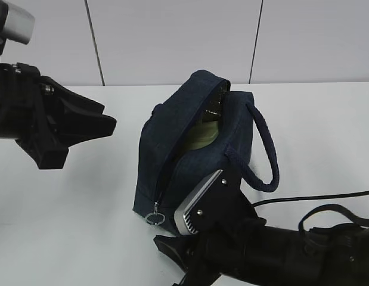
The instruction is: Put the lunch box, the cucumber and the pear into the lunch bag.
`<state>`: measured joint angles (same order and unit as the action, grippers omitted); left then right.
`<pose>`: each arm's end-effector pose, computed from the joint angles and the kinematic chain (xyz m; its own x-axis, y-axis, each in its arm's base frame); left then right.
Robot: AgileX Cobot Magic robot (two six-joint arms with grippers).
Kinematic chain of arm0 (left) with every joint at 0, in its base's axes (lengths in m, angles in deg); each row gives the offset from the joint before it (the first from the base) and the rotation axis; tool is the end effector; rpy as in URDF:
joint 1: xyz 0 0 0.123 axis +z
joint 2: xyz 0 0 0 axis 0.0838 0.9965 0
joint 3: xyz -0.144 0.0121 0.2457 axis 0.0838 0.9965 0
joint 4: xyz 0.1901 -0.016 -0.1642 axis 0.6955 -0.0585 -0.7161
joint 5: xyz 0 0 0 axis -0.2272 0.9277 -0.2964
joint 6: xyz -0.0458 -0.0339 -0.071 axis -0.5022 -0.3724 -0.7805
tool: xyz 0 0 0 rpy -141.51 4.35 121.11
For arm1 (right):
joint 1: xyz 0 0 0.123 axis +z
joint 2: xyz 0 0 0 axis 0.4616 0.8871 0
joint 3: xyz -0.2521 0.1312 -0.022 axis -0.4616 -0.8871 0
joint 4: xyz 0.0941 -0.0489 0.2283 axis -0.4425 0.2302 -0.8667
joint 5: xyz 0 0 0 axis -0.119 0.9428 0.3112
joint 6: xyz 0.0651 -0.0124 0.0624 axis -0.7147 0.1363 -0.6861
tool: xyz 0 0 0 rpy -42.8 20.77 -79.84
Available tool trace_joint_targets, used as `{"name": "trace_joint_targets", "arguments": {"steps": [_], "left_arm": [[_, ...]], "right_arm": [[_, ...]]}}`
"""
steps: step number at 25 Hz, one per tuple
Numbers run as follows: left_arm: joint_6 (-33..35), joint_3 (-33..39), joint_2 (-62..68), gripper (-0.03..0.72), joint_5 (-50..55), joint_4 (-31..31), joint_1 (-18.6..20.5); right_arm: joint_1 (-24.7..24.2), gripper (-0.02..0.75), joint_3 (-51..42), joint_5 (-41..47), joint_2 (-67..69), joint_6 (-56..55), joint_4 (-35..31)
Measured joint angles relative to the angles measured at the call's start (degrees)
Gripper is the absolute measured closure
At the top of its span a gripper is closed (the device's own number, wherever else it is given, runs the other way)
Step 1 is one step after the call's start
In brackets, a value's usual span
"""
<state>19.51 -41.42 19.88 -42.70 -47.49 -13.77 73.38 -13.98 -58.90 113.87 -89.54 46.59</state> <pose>0.2196 -0.1251 0.2757 -0.3019 0.3898 -0.8700 0.8219 0.5688 -0.0303 0.1958 0.2135 0.1244 -0.2963 -0.3758 -0.8781 -0.7844 0.6202 -0.0007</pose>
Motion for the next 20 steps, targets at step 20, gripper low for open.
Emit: {"name": "trace_joint_targets", "arguments": {"steps": [20], "left_arm": [[0.0, 0.0, 0.0, 0.449, 0.0, 0.0, 0.0]], "right_arm": [[0.0, 0.311, 3.2, -1.4, 6.3, 0.0, 0.0]]}}
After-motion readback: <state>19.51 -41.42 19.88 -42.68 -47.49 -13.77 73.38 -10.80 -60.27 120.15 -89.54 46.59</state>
